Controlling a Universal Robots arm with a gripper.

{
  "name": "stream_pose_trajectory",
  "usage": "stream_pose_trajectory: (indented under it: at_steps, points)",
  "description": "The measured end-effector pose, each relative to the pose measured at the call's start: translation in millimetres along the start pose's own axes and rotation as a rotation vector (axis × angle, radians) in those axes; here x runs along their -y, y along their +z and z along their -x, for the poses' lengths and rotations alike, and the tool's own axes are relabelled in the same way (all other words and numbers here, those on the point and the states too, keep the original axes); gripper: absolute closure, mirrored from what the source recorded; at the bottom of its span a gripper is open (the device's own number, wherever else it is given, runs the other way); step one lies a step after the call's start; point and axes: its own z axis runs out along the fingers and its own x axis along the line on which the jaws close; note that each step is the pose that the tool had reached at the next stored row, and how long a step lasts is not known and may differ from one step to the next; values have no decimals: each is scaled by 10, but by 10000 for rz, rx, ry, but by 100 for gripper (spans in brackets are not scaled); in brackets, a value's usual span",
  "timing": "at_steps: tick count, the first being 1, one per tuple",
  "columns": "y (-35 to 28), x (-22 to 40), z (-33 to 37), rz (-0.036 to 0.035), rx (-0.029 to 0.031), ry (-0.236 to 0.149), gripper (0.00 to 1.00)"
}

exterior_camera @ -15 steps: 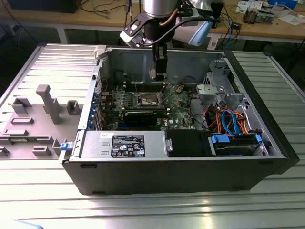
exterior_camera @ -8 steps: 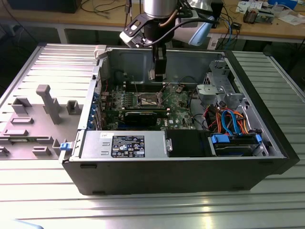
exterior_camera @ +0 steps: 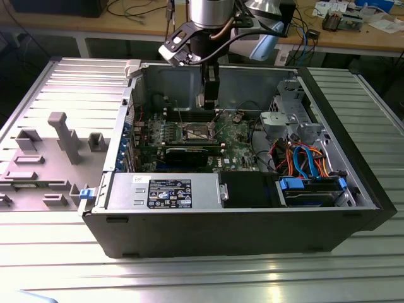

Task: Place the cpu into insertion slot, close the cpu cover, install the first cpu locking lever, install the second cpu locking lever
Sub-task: 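Place the cpu into insertion slot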

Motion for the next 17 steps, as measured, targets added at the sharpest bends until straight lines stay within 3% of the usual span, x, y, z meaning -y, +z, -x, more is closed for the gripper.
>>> stream_pose_trajectory:
  at_steps: [6, 17]
  points:
    - [93, 8, -18, 0, -1, -1, 46]
    - [111, 14, -18, -1, -3, 0, 46]
